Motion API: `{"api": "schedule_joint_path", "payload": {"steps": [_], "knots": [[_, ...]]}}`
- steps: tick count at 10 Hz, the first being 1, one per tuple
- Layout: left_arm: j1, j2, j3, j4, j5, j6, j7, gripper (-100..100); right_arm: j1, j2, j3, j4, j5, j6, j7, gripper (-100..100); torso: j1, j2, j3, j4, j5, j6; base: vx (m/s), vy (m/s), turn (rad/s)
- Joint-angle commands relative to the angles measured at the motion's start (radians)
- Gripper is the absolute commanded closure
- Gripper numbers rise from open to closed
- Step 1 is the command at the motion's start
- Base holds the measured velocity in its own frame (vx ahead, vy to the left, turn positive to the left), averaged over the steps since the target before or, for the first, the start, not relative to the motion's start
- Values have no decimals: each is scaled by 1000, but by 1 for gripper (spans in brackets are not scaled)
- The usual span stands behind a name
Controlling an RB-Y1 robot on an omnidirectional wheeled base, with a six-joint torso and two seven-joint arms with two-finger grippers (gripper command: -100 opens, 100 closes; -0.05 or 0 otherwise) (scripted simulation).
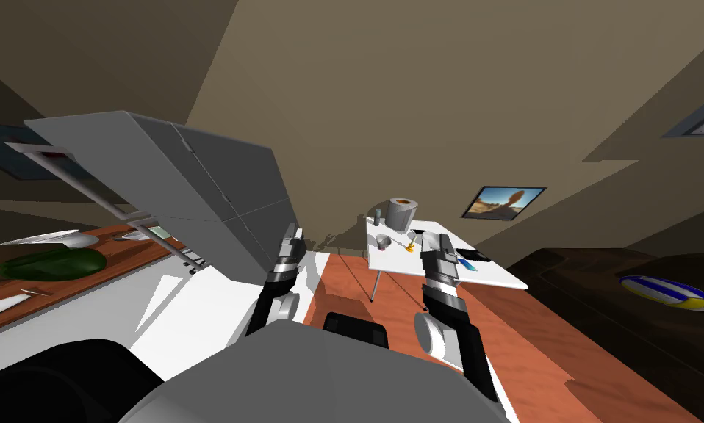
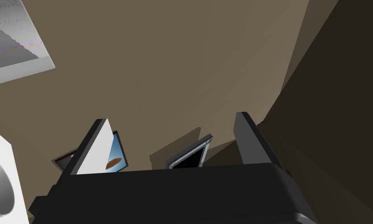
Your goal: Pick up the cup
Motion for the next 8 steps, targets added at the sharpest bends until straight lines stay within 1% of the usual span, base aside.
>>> {"api": "schedule_joint_path", "payload": {"steps": [1, 3, 5, 6, 7, 8], "knots": [[0, 0, 0, 0, 0, 0, 0, 0, -3, -30, 0, 9, 7, 3, 2, -100, 0, 0, 0, 0, 0, 0, -21, 4, 25], [0, 0, 0, 0, 0, 0, 0, 0, -9, -88, 2, 31, 22, 8, 6, -100, 0, 2, 1, 0, 0, 0, -53, 6, 39], [0, 0, 0, 0, 0, 0, 0, 0, -17, -151, 4, 64, 45, 13, 14, -100, 0, 4, 3, 1, 0, 0, -87, 11, 48], [0, 0, 0, 0, 0, 0, 0, 0, -17, -163, 4, 64, 45, 13, 14, -100, 0, 6, 4, 1, 0, 0, -69, 16, 16], [0, 0, 0, 0, 0, 0, 0, 0, -21, -202, 6, 84, 59, 16, 18, -100, 1, 5, 3, 1, 0, 0, -44, 11, 41], [0, 0, 0, 0, 0, 0, 0, 0, -26, -229, 7, 108, 74, 19, 23, -100, 0, 4, 2, 1, 0, 0, -72, 17, 75]]}}
